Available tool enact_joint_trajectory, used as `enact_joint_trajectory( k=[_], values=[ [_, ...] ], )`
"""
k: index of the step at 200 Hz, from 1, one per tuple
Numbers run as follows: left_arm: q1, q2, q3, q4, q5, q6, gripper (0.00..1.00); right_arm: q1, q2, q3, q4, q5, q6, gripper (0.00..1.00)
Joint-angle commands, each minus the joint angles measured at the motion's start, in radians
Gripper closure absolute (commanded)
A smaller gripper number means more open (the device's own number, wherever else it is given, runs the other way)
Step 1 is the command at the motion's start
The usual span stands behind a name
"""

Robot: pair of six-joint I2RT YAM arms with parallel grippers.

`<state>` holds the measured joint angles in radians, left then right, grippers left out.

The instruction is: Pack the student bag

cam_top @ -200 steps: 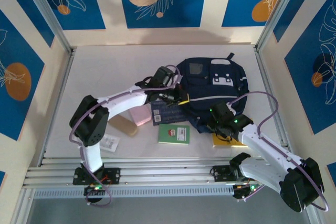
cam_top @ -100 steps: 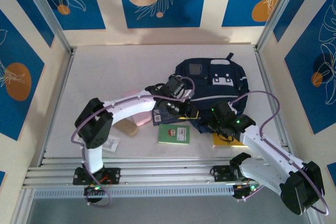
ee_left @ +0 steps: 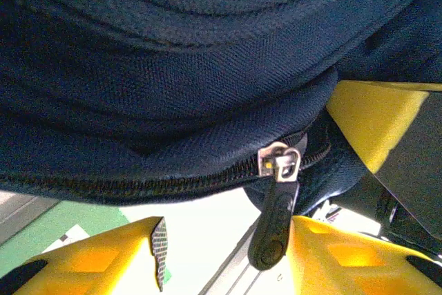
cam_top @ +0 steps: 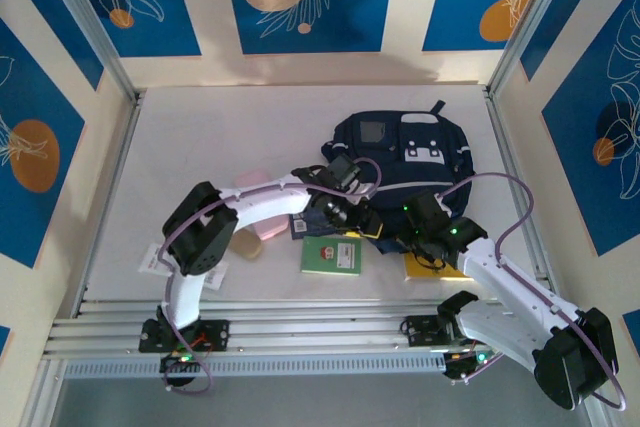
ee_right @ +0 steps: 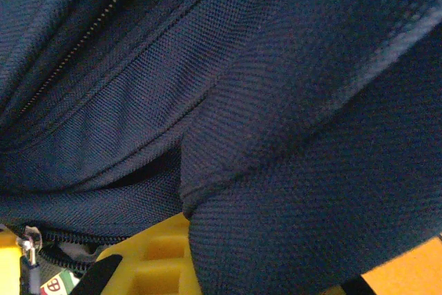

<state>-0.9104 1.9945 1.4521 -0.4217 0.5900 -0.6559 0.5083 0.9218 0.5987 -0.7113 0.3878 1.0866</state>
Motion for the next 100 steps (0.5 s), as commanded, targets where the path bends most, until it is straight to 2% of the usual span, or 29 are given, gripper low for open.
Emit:
enact_joint_trajectory(
  k=[1,35,77,89,100],
  values=[
    [-0.01,0.022,0.042,0.033,0.048,-0.016,0.53,-0.002,0.003,0.028,-0.013,-0.006,-0.04,1.0],
    [-0.012,0.045,0.054,0.049,0.061,-0.026,0.59,-0.002,0.004,0.013,0.01,-0.024,-0.036,1.0],
    [-0.009,0.038,0.09,0.012,0.055,0.003,0.94,-0.007,0.001,0.019,-0.02,-0.006,-0.026,1.0],
    [-0.004,0.02,0.093,-0.02,0.035,0.029,1.0,-0.016,-0.013,0.027,-0.056,0.017,-0.017,1.0],
    [0.003,0.001,0.094,-0.061,0.001,0.061,1.0,-0.03,-0.035,0.034,-0.091,0.043,-0.003,1.0]
  ],
)
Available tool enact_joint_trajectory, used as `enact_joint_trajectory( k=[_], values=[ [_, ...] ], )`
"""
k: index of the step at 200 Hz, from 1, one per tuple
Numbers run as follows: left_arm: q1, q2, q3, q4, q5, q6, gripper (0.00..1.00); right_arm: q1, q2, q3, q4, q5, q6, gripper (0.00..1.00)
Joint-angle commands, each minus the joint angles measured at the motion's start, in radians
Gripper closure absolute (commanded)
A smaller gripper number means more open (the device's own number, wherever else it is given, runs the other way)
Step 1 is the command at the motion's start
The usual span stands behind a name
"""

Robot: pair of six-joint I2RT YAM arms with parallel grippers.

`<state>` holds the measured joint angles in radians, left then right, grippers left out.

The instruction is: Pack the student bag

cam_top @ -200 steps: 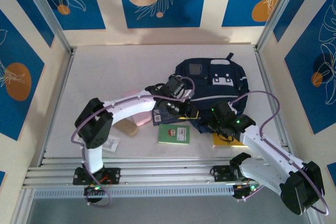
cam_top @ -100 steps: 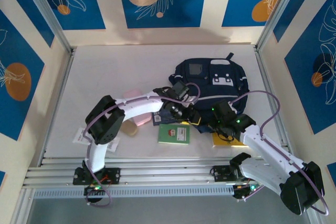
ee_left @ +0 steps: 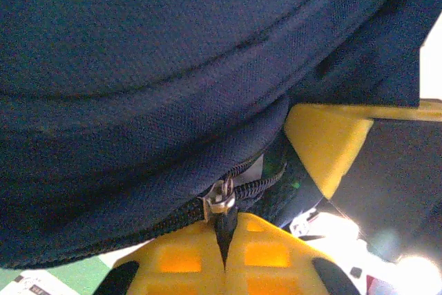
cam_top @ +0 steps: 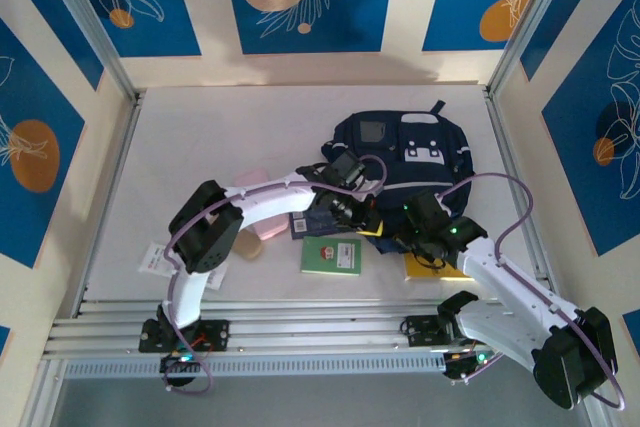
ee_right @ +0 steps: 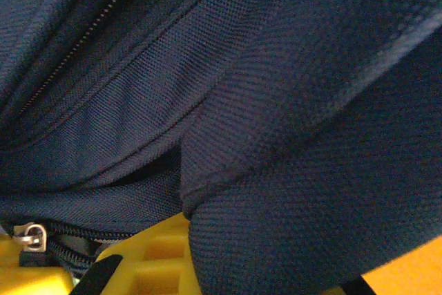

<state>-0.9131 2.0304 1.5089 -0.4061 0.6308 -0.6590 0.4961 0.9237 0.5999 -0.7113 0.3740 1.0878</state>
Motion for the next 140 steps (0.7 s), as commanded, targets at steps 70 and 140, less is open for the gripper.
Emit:
enact_joint_trajectory(
  k=[70,140],
  values=[
    [0.057,-0.108,0.03,-0.216,-0.213,0.186,1.0,-0.127,-0.174,0.077,-0.177,0.074,0.002,1.0],
    [0.142,-0.082,0.116,-0.246,-0.312,0.214,1.0,-0.227,-0.214,0.182,-0.221,0.045,-0.074,1.0]
  ],
)
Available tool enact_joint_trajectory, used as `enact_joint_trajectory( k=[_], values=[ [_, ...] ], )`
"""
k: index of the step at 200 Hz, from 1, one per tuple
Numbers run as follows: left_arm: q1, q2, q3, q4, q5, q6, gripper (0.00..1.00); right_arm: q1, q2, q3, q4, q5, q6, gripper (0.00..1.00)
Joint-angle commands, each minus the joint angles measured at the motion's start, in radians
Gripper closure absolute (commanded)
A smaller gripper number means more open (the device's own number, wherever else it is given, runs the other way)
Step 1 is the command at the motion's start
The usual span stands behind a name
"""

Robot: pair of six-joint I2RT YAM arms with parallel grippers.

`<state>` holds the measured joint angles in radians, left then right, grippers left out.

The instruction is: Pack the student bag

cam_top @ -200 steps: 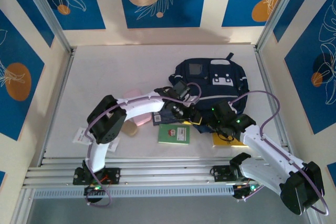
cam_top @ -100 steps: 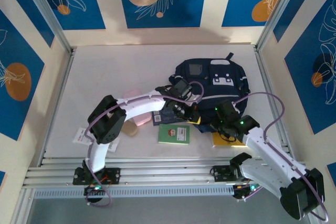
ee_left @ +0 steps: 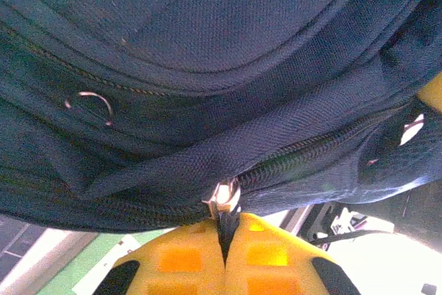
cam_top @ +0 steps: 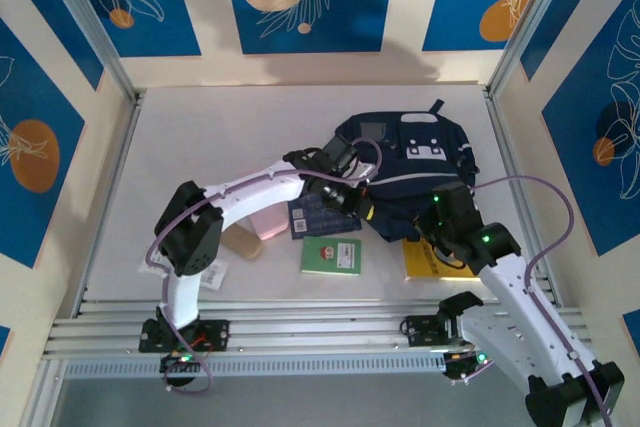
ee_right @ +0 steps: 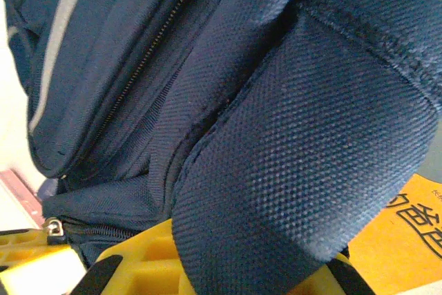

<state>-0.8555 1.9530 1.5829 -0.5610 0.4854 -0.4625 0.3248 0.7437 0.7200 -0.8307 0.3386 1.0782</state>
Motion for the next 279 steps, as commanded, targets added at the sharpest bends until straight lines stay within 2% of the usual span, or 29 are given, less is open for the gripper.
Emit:
enact_joint_trajectory(
  k=[1,61,121,168,215,255,279],
  values=[
    [0.086,-0.004,0.043,-0.091,-0.167,0.018,1.0,-0.058,-0.033,0.063,-0.102,0.08,-0.065,1.0],
    [0.169,0.033,0.074,-0.081,-0.176,0.013,1.0,-0.122,-0.038,0.108,-0.112,0.009,-0.097,1.0],
    [0.187,-0.027,0.017,-0.076,-0.077,0.003,1.0,-0.138,-0.014,0.128,-0.117,0.022,-0.13,1.0],
    [0.208,-0.066,-0.017,-0.147,-0.172,0.05,1.0,-0.181,0.019,0.12,-0.126,0.061,-0.122,1.0],
    [0.263,0.064,0.094,-0.157,-0.164,0.038,1.0,-0.237,0.002,0.125,-0.118,0.021,-0.123,1.0],
    [0.319,0.137,0.191,-0.163,-0.114,0.032,1.0,-0.269,-0.014,0.146,-0.139,0.017,-0.148,1.0],
    [0.325,0.098,0.143,-0.121,-0.032,0.012,1.0,-0.277,-0.007,0.144,-0.106,-0.04,-0.198,1.0]
  ],
)
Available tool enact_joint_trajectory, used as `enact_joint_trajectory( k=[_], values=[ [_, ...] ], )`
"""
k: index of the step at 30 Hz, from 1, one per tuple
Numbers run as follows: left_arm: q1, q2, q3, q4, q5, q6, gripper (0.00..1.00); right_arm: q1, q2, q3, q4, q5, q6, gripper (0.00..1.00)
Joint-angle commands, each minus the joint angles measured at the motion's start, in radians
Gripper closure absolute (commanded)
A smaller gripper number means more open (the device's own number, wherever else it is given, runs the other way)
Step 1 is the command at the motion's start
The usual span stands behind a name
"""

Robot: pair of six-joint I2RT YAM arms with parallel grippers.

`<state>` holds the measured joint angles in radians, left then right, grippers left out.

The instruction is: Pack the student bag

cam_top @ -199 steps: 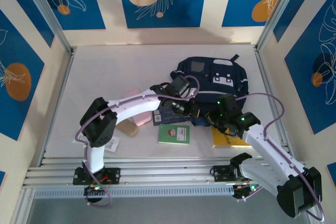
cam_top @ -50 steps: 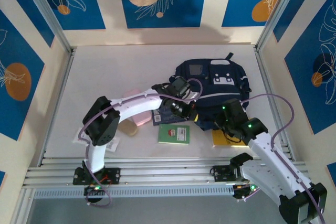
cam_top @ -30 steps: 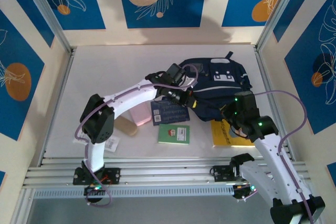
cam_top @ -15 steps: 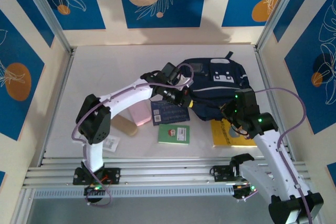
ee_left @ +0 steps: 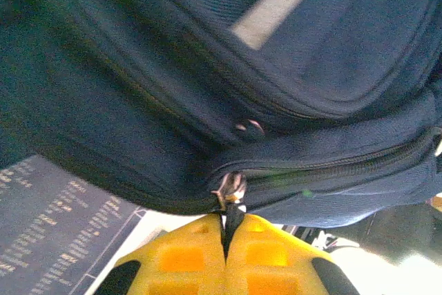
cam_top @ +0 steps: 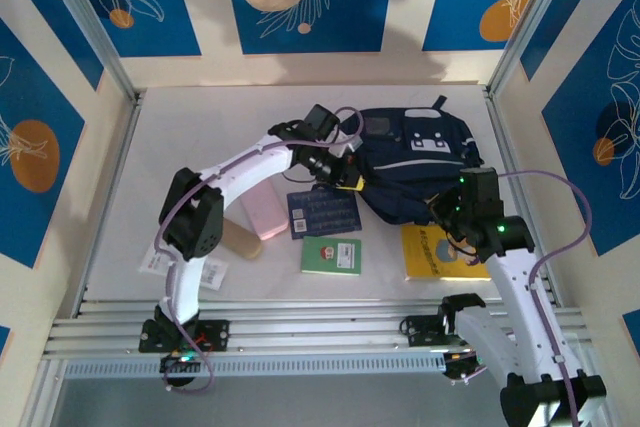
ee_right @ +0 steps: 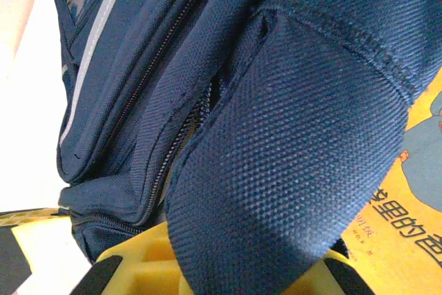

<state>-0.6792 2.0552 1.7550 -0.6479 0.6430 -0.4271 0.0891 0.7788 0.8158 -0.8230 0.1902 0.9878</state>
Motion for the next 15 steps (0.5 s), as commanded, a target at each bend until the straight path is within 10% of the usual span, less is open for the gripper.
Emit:
enact_joint_trajectory(
  k=[1,7,15],
  values=[
    [0.149,-0.007,-0.035,-0.03,-0.186,-0.025,1.0,-0.042,-0.041,0.048,-0.111,0.103,-0.111,1.0],
    [0.116,-0.139,-0.17,0.108,-0.077,-0.079,1.0,0.01,0.073,0.115,-0.17,-0.025,-0.09,0.53],
    [0.058,-0.198,-0.149,0.131,-0.081,-0.066,1.0,0.114,0.129,0.252,-0.26,-0.179,0.112,0.36]
  ],
)
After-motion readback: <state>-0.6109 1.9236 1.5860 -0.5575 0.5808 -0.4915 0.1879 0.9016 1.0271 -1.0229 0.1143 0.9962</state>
